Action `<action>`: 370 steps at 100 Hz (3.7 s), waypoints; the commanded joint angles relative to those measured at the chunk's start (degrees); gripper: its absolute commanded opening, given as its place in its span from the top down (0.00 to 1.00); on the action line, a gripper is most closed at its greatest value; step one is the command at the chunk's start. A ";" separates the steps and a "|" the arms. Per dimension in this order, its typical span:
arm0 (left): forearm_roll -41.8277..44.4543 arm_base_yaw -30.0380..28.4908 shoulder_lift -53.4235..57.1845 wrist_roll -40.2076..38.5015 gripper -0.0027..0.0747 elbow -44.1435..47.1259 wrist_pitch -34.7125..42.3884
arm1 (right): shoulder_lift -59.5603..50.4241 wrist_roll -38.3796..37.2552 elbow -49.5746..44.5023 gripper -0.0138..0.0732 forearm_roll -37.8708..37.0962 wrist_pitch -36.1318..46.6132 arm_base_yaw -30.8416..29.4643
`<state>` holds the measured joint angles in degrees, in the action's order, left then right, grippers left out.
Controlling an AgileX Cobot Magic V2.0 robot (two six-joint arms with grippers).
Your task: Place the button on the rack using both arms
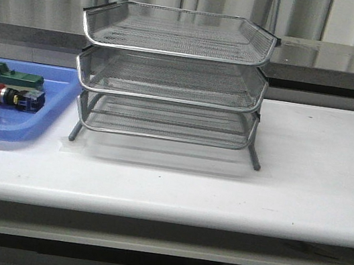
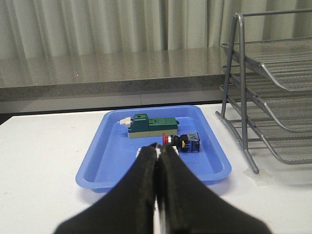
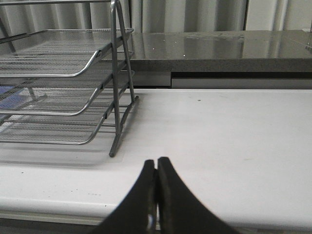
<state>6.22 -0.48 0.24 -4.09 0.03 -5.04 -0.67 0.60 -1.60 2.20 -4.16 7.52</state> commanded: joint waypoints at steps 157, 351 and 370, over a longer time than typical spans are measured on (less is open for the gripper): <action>-0.04 -0.19 2.00 -0.59 0.99 2.70 5.04 | 17.06 0.13 31.25 0.91 5.19 -26.94 0.03; -0.04 -0.19 2.00 -0.59 0.99 2.70 5.04 | 88.71 53.80 50.02 0.40 91.73 -25.58 0.03; -0.04 -0.19 2.00 -0.59 0.99 2.70 5.04 | 95.01 53.80 54.52 0.40 91.78 -26.65 0.03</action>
<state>6.22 -0.48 0.24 -4.09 0.03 -4.95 94.50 53.33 49.71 91.69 -27.89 7.65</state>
